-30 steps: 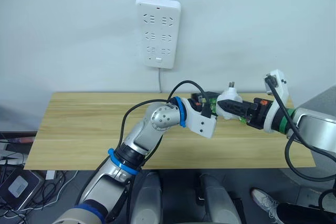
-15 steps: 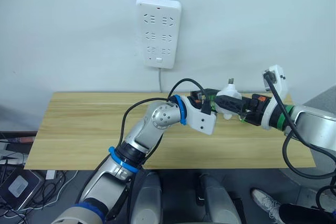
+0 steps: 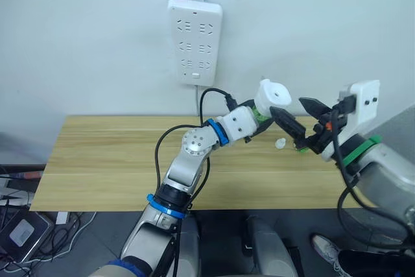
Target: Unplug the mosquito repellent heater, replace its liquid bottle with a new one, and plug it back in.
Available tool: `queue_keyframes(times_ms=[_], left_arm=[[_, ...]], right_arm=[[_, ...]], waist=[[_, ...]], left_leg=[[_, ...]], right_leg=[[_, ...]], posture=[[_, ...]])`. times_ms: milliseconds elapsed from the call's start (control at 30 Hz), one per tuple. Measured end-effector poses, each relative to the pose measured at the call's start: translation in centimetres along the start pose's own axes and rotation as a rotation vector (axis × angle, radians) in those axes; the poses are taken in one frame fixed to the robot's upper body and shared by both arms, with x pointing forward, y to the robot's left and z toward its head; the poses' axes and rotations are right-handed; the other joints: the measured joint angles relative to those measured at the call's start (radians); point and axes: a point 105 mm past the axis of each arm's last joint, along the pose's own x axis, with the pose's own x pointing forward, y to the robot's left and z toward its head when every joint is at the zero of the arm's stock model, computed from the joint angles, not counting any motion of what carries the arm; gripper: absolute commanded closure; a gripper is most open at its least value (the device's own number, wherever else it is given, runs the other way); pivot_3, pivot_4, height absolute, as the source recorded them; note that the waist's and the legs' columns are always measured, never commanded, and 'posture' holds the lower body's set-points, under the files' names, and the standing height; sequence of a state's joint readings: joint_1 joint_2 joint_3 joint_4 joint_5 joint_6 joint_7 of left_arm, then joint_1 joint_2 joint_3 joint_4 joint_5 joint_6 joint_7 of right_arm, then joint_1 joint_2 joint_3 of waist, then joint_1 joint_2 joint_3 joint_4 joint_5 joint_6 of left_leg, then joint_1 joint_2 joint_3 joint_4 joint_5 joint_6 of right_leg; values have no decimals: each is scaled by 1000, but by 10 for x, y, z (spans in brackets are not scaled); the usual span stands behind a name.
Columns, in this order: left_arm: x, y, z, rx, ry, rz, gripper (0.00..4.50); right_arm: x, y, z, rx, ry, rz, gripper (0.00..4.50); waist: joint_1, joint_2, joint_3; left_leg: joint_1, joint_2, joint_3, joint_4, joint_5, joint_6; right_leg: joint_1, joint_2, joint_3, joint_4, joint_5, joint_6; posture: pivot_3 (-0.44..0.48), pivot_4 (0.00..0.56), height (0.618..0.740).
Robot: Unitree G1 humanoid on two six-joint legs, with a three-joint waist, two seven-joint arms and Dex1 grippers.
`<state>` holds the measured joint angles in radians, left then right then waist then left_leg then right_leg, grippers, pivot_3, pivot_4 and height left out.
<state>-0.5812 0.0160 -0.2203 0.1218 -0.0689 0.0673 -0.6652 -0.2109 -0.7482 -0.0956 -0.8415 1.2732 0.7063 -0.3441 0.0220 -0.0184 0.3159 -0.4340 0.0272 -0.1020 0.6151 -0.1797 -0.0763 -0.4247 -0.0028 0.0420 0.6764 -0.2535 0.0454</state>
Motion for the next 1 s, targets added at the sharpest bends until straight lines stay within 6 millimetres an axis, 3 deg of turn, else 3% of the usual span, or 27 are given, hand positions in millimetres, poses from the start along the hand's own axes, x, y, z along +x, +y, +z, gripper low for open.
queue_keyframes(times_ms=[200,533,633,700,967,1000], left_arm=[[-3,-3,3,-100,-29,-34,2226],[-3,-1,7,-76,-35,-34,2226],[-3,-1,6,-77,-32,-26,2226],[-3,-2,4,-80,-28,-26,2226],[-8,-2,0,-97,-15,-27,2226],[-9,-1,0,-105,-16,-32,1876]], right_arm=[[19,6,-14,-4,-47,-43,62],[42,6,-2,25,-151,-90,62],[43,7,-3,20,-153,-83,643],[44,9,-5,21,-148,-66,1332],[49,12,-9,29,-141,-36,1393],[49,12,-9,26,-140,-31,1393]], waist=[[-4,-1,-21],[-4,-1,-28],[-2,-1,-28],[-2,-1,-28],[-1,-1,-30],[-2,-1,-31]], left_leg=[[2,0,0,0,2,-3],[2,0,-1,1,2,-2],[2,0,-1,1,2,-2],[2,0,-1,1,2,-2],[2,0,-1,1,2,-2],[2,0,-1,1,2,-2]], right_leg=[[1,0,1,2,0,0],[2,0,0,2,1,-1],[2,1,0,2,1,-1],[2,1,0,3,1,-1],[2,0,0,3,3,-5],[2,0,0,3,3,-5]], posture=[[92,200,740],[106,199,740],[112,200,740],[121,197,740],[135,190,740],[141,187,740]])
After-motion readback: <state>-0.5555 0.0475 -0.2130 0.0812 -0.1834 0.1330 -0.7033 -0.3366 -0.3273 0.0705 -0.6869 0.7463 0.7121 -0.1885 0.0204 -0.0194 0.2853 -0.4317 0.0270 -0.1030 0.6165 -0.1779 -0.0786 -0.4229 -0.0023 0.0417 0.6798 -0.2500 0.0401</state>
